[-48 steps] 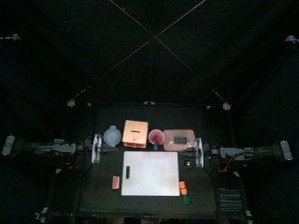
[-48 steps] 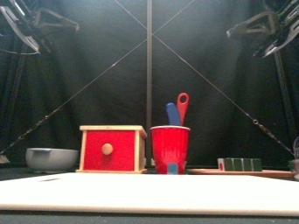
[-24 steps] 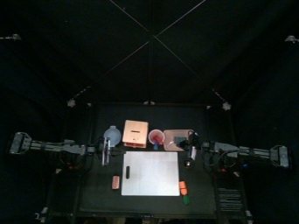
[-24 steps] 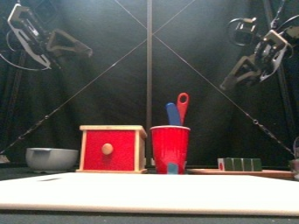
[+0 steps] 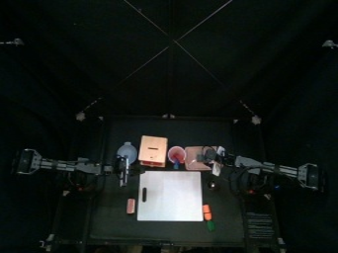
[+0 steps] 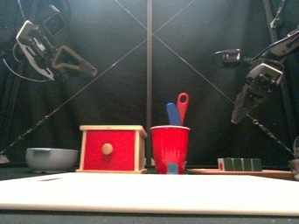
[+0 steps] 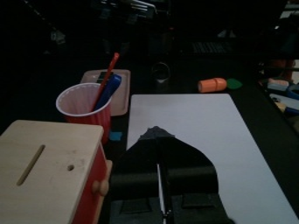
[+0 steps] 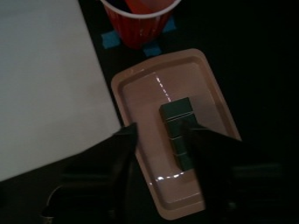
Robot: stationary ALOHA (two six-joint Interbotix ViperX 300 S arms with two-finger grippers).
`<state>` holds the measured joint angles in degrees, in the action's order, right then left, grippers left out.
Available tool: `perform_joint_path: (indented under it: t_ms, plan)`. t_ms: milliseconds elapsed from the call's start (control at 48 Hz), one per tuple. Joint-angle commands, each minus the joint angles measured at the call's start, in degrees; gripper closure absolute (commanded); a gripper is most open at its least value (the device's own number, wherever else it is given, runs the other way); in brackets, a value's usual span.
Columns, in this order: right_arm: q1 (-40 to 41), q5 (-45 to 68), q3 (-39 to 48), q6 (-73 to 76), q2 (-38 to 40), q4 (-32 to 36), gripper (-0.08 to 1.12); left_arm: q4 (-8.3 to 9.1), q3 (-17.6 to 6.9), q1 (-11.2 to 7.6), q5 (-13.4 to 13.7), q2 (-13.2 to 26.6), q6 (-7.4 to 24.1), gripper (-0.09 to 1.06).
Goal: Place sushi on board then cut the sushi with the knife then place the pieces on the plate
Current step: Place the sushi on the board
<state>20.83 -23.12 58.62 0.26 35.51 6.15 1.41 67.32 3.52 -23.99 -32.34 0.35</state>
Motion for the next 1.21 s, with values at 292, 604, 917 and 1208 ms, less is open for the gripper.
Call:
perform_joint_path:
  t_ms: [292, 604, 917, 1208]
  plan:
    - [4.2, -1.3, -3.5, -0.6, -7.0, 4.5, 0.0, -0.09, -1.6, 0.62, -0.6, 1.3, 0.1, 0.99]
    - [8.8, -1.0, -4.3, -10.0, -12.5, 0.0, 0.0, -0.09, -1.4, 0.62, -0.6, 1.3, 0.0, 0.99]
    - [12.7, -0.1, -5.1, -24.0, -18.6, -9.8, 0.0, -0.09, -1.3, 0.62, -0.6, 1.3, -0.2, 0.99]
    - [14.2, 1.4, -5.9, -28.5, -24.3, -12.6, 0.01, -0.7, -1.2, 0.7, -0.6, 1.3, -0.2, 0.99]
